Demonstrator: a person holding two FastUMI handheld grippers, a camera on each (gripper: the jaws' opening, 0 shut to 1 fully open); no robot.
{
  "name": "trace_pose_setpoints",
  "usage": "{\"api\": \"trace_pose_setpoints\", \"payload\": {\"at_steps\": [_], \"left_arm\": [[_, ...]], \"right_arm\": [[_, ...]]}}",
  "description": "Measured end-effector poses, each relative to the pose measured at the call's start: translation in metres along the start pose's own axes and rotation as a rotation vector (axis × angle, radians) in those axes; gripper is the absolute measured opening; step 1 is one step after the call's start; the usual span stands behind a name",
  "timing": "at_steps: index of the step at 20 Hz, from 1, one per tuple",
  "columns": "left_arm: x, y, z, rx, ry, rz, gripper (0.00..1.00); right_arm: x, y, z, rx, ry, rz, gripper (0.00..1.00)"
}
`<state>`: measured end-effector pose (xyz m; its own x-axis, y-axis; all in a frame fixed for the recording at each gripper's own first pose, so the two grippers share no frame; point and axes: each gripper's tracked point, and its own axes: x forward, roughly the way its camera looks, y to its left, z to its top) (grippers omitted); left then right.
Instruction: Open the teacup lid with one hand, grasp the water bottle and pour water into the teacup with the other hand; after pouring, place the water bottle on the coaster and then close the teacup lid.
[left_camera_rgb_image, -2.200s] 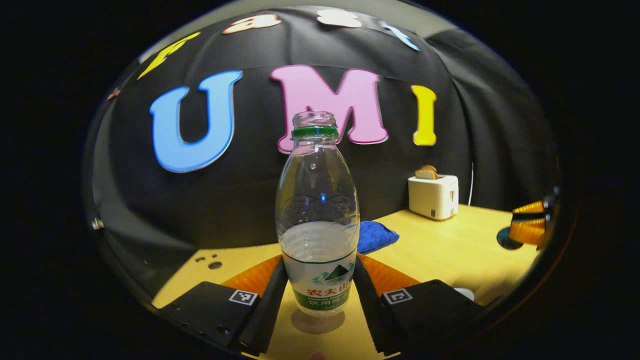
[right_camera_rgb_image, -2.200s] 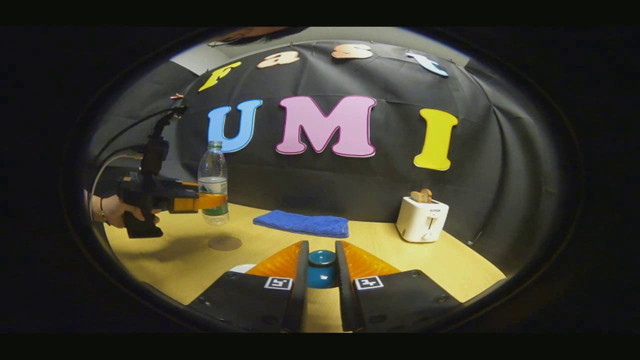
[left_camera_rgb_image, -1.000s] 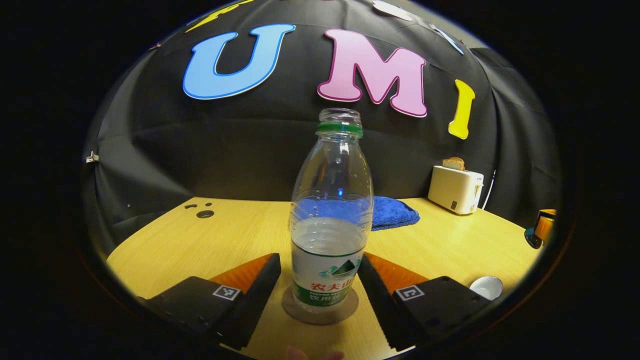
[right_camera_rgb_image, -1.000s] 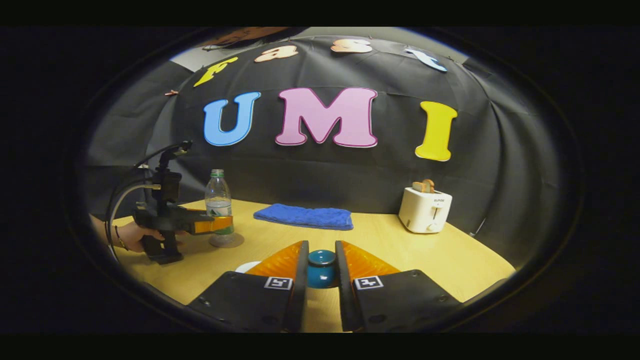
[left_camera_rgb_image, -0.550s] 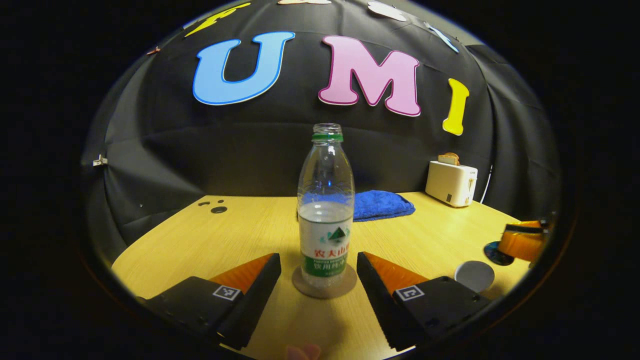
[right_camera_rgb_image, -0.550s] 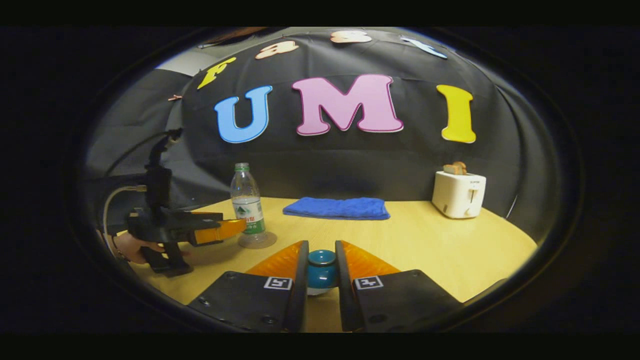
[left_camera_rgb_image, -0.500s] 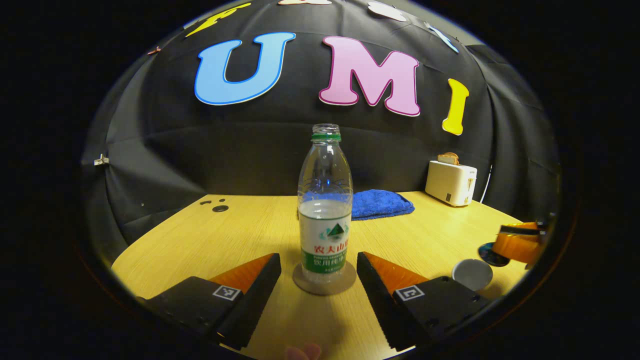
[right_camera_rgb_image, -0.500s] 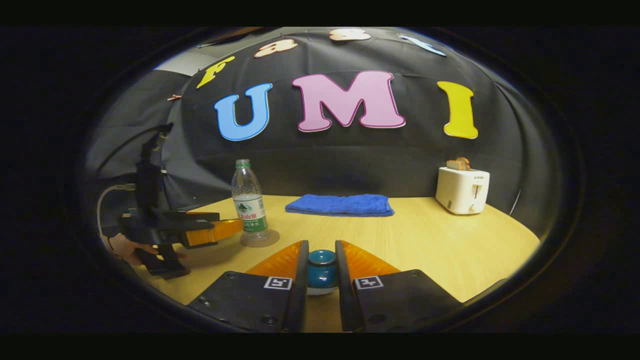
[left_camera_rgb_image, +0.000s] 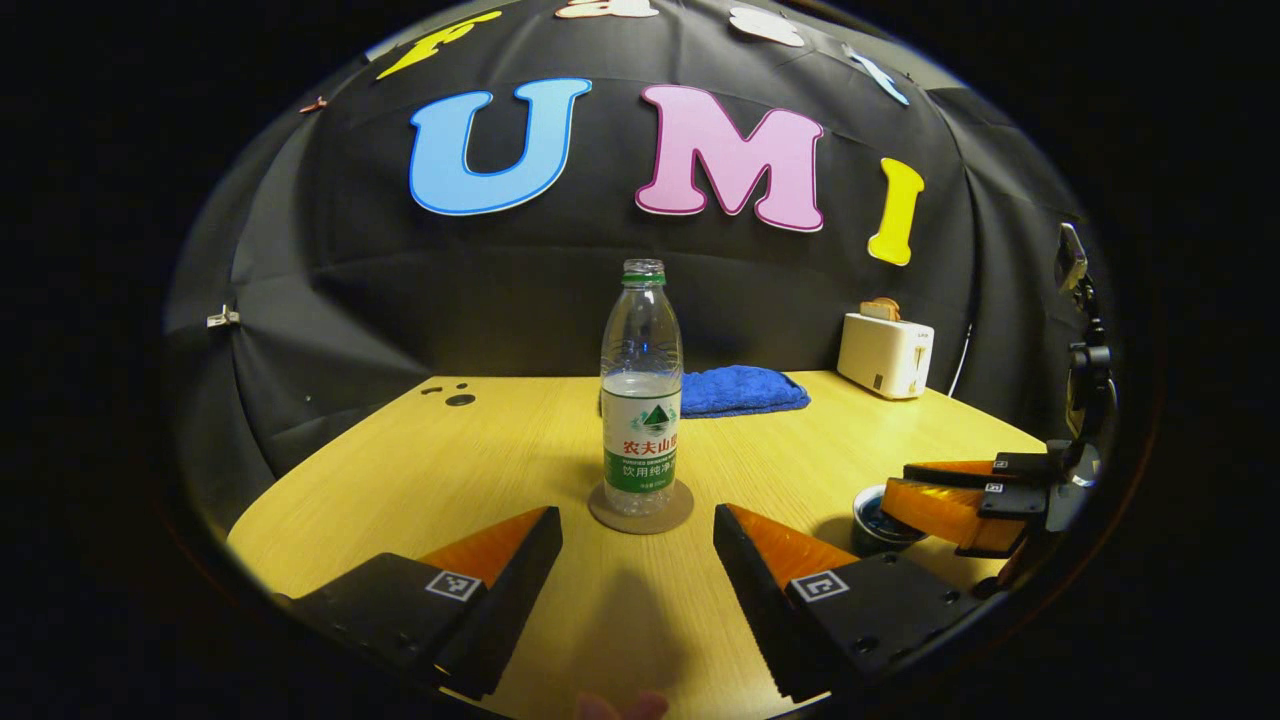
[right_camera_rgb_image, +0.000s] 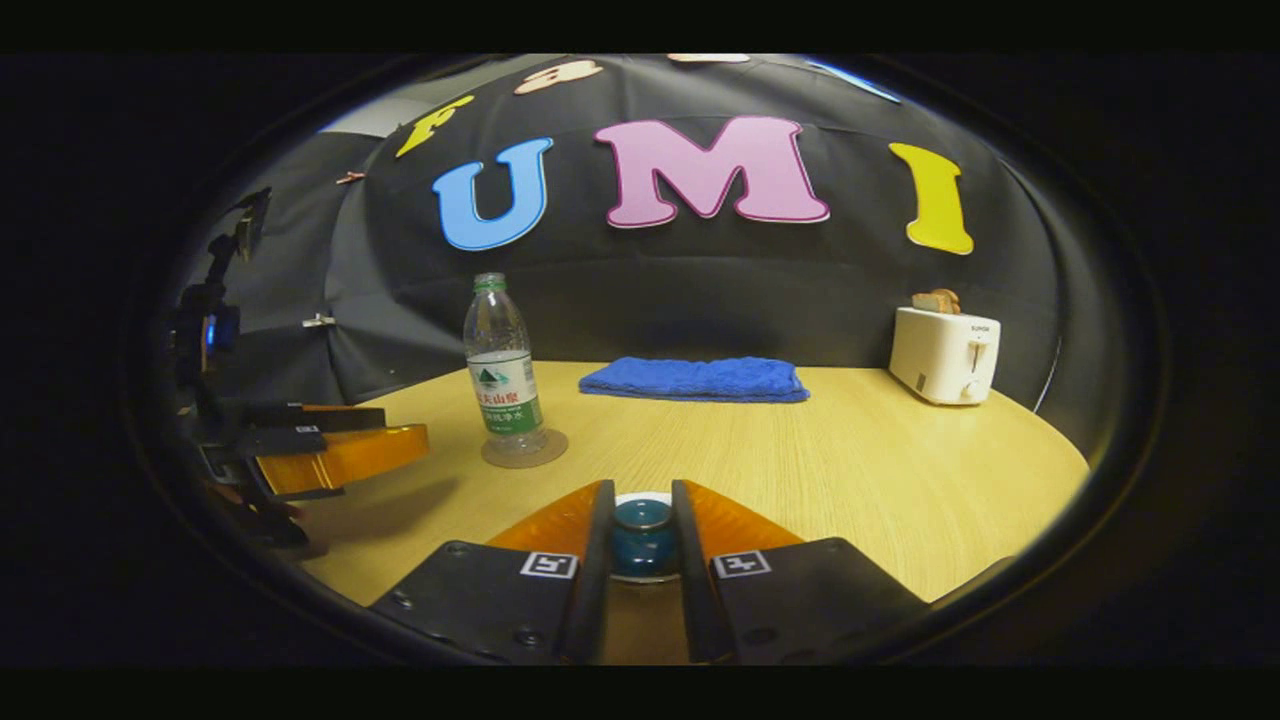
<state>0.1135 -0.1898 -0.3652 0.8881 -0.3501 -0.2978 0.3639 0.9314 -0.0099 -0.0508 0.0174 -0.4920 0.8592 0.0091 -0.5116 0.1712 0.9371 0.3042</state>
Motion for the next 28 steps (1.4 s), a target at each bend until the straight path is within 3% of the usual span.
{"api": "trace_pose_setpoints", "payload": {"at_steps": [1,2,3,4,6,10,12,17,18,21,24,28], "left_arm": [[-0.001,0.000,0.001,0.000,0.001,0.001,0.96],[-0.003,0.001,0.002,0.000,0.002,0.005,0.96],[-0.005,0.002,0.004,-0.001,0.004,0.010,0.96],[-0.008,0.002,0.005,-0.004,0.007,0.017,0.96],[-0.014,0.002,0.007,-0.016,0.022,0.025,0.96],[-0.034,0.001,0.032,-0.034,0.043,0.048,0.96],[-0.047,-0.001,0.058,-0.035,0.039,0.049,0.96],[-0.087,-0.004,0.129,-0.039,0.020,0.051,0.96],[-0.094,-0.003,0.142,-0.035,0.015,0.056,0.96],[-0.113,-0.004,0.175,-0.007,0.011,0.052,0.96],[-0.131,-0.002,0.198,0.003,-0.011,0.044,0.96],[-0.152,0.007,0.211,0.020,-0.033,0.087,0.96]], "right_arm": [[0.000,0.000,0.000,-0.001,0.000,0.002,0.35],[0.000,0.000,0.001,0.001,0.000,0.001,0.50],[-0.001,-0.001,0.003,0.004,-0.002,-0.001,0.51],[-0.004,-0.001,0.007,0.008,-0.004,0.001,0.65],[-0.010,-0.001,0.022,-0.002,-0.010,-0.003,0.72],[-0.037,0.001,0.078,-0.021,-0.035,-0.005,0.73],[-0.053,0.005,0.115,-0.024,-0.055,-0.005,0.84],[-0.094,0.015,0.211,-0.017,-0.129,-0.031,0.88],[-0.102,0.014,0.229,-0.025,-0.143,-0.043,0.93],[-0.125,0.023,0.276,-0.048,-0.187,-0.054,0.92],[-0.145,0.030,0.306,-0.071,-0.233,-0.053,0.96],[-0.159,0.032,0.309,-0.066,-0.250,-0.058,0.96]]}}
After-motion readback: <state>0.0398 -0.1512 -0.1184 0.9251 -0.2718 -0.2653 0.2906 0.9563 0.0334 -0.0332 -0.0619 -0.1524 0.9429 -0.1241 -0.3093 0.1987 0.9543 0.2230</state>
